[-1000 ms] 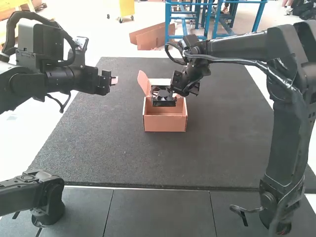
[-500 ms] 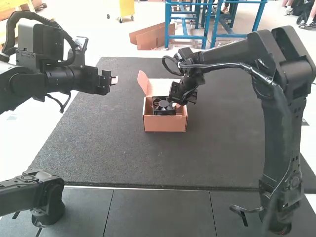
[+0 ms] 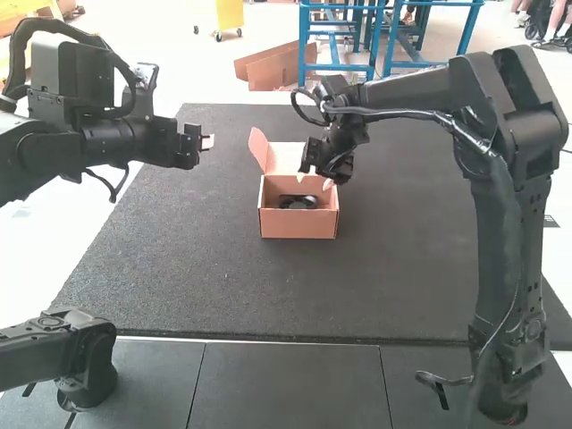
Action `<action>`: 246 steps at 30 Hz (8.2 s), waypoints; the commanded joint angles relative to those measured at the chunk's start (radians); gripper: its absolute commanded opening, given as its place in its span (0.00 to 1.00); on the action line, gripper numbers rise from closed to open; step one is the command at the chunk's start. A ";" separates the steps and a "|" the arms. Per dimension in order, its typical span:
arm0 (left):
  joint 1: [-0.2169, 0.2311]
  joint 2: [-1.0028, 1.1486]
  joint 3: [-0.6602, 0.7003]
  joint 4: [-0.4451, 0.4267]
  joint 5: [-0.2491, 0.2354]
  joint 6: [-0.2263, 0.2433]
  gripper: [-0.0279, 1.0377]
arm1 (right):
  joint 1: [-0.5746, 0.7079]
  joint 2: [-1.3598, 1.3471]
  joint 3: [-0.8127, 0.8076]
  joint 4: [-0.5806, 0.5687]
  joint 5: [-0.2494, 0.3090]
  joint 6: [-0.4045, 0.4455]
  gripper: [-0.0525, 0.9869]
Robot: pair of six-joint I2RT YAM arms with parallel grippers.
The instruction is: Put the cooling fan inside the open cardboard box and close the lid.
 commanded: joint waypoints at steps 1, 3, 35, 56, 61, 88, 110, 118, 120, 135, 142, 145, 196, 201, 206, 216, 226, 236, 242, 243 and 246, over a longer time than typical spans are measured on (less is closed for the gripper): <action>-0.001 0.040 0.028 -0.033 0.004 -0.012 0.94 | -0.005 -0.066 0.116 -0.009 -0.071 -0.048 0.75; -0.001 0.069 0.044 -0.061 0.004 -0.015 0.94 | -0.010 -0.082 0.168 -0.028 -0.080 -0.075 0.80; 0.114 0.537 0.181 0.201 -0.068 -0.105 0.94 | -0.134 -0.604 -0.504 0.411 0.150 -0.471 0.92; 0.116 0.836 0.317 0.341 -0.118 -0.110 0.94 | -0.145 -0.520 -0.504 0.503 0.127 -0.472 0.92; 0.117 0.888 0.353 0.353 -0.122 -0.110 0.94 | -0.165 -0.470 -0.475 0.524 0.113 -0.472 0.92; 0.151 1.095 0.557 0.370 -0.158 -0.114 0.94 | -0.217 -0.188 -0.242 0.554 0.078 -0.431 0.92; 0.114 1.152 0.621 0.364 0.013 -0.117 0.94 | -0.245 -0.003 -0.010 0.388 0.005 -0.351 0.91; 0.113 1.158 0.621 0.358 0.032 -0.122 0.94 | -0.260 0.062 0.068 0.362 -0.011 -0.336 0.87; 0.113 1.160 0.623 0.356 0.033 -0.122 0.94 | -0.260 0.076 0.087 0.359 -0.025 -0.330 0.84; 0.073 1.161 0.624 0.350 0.052 -0.122 0.94 | -0.261 0.100 0.140 0.288 -0.055 -0.305 0.56; 0.071 1.160 0.624 0.339 0.052 -0.124 0.94 | -0.261 0.085 0.142 0.281 -0.049 -0.304 0.49; 0.071 1.160 0.626 0.336 0.052 -0.124 0.94 | -0.260 0.066 0.139 0.279 -0.045 -0.304 0.49; 0.071 1.147 0.643 0.312 0.050 -0.122 0.94 | -0.248 0.004 0.059 0.230 -0.060 -0.296 0.39; 0.073 1.147 0.641 0.310 0.050 -0.122 0.94 | -0.249 0.008 0.059 0.228 -0.061 -0.296 0.39; 0.073 1.147 0.641 0.310 0.050 -0.120 0.94 | -0.249 0.011 0.059 0.228 -0.075 -0.299 0.31; 0.073 1.147 0.649 0.301 0.050 -0.119 0.94 | -0.238 0.011 0.056 0.222 -0.100 -0.298 0.12; 0.071 1.146 0.663 0.267 0.050 -0.119 0.94 | -0.217 0.011 0.039 0.187 -0.114 -0.316 0.03; 0.071 1.134 0.664 0.246 0.050 -0.120 0.94 | -0.176 -0.010 0.039 0.167 -0.112 -0.325 0.03; 0.073 1.123 0.661 0.240 0.050 -0.120 0.94 | -0.160 -0.032 0.036 0.109 -0.110 -0.350 0.03; 0.073 1.120 0.660 0.235 0.050 -0.120 0.94 | -0.157 -0.035 0.036 0.092 -0.110 -0.351 0.03; 0.073 1.114 0.660 0.229 0.050 -0.120 0.94 | -0.154 -0.052 0.027 0.067 -0.106 -0.353 0.03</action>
